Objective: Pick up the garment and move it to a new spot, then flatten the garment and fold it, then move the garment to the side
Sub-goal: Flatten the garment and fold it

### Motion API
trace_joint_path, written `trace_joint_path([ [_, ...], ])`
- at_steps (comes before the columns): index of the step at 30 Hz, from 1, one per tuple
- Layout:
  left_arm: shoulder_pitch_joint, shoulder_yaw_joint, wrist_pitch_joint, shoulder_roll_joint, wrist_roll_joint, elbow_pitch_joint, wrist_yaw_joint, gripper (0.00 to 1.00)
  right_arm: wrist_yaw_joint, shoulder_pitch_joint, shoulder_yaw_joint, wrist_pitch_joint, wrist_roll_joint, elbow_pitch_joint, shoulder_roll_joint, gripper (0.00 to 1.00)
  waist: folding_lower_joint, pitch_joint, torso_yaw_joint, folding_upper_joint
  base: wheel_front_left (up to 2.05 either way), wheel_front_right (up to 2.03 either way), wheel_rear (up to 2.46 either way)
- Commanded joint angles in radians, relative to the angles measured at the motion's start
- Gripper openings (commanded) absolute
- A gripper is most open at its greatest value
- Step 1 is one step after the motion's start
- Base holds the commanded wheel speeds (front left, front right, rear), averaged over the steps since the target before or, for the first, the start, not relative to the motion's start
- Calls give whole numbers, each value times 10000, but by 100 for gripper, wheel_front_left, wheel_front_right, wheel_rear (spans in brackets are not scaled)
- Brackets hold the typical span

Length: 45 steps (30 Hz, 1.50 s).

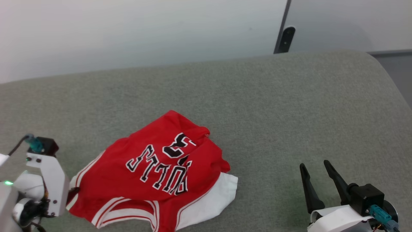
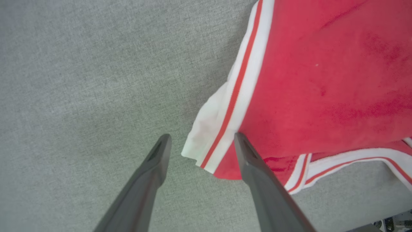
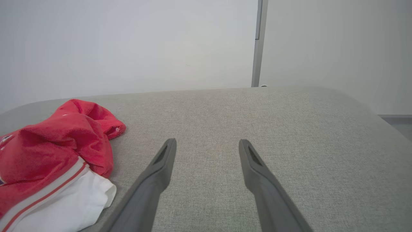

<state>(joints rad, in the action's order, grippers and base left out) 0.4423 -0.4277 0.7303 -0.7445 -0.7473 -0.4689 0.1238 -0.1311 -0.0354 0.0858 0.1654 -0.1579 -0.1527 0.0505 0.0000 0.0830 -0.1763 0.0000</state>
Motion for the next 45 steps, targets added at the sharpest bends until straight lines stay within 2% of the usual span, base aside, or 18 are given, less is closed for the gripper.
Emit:
trace_joint_path([
  [1,44,-17,-64,-93,-74,-82,42,100,7,-128,-8,3,44,54,-3,100,0,250,-230,0,0,0,0],
  [6,70,-224,-24,-266,-279,-345,57,100,7,-174,-64,-29,111,160,-3,100,0,479,-328,0,0,0,0],
  [7,93,-241,-8,-275,-339,-408,61,96,7,-175,-71,-23,105,172,-3,100,0,513,-334,0,0,0,0],
  [13,130,-547,244,-332,-610,-620,74,100,7,-154,-124,-91,163,260,-3,100,0,628,-294,0,0,0,0],
  [19,224,-890,285,-603,-595,-953,46,100,7,-277,-38,-154,204,311,-3,100,0,729,-251,0,0,0,0],
  [26,393,-902,428,-563,-1081,-1508,40,100,7,-369,16,-197,238,397,-3,100,0,921,-316,0,0,0,0],
  [27,404,-884,440,-532,-1156,-1581,40,93,7,-381,13,-194,246,404,-3,100,0,949,-330,0,0,0,0],
  [28,418,-900,446,-504,-1209,-1639,39,79,7,-385,10,-191,257,406,-3,100,0,972,-339,0,0,0,0],
  [29,389,-897,549,-431,-1359,-1748,39,49,7,-378,13,-189,260,416,-3,100,0,990,-350,0,0,0,0],
  [30,379,-930,630,-373,-1424,-1783,39,24,7,-377,5,-190,251,424,-3,100,0,1007,-359,0,0,0,0],
  [31,392,-948,661,-309,-1496,-1823,41,7,7,-378,-1,-200,253,434,-3,100,0,1026,-365,0,0,0,0],
  [32,396,-876,775,-191,-1710,-1948,19,0,7,-382,-4,-209,254,445,-3,100,0,1045,-366,0,0,0,0],
  [37,505,-845,1162,118,-2028,-2227,-77,0,8,-443,480,-803,-51,406,-5,100,0,1114,-340,0,0,0,0],
  [45,996,-889,1140,169,-1900,-2267,-165,0,7,-852,2309,-3579,-1540,1049,327,100,0,1120,-214,0,0,0,0],
])
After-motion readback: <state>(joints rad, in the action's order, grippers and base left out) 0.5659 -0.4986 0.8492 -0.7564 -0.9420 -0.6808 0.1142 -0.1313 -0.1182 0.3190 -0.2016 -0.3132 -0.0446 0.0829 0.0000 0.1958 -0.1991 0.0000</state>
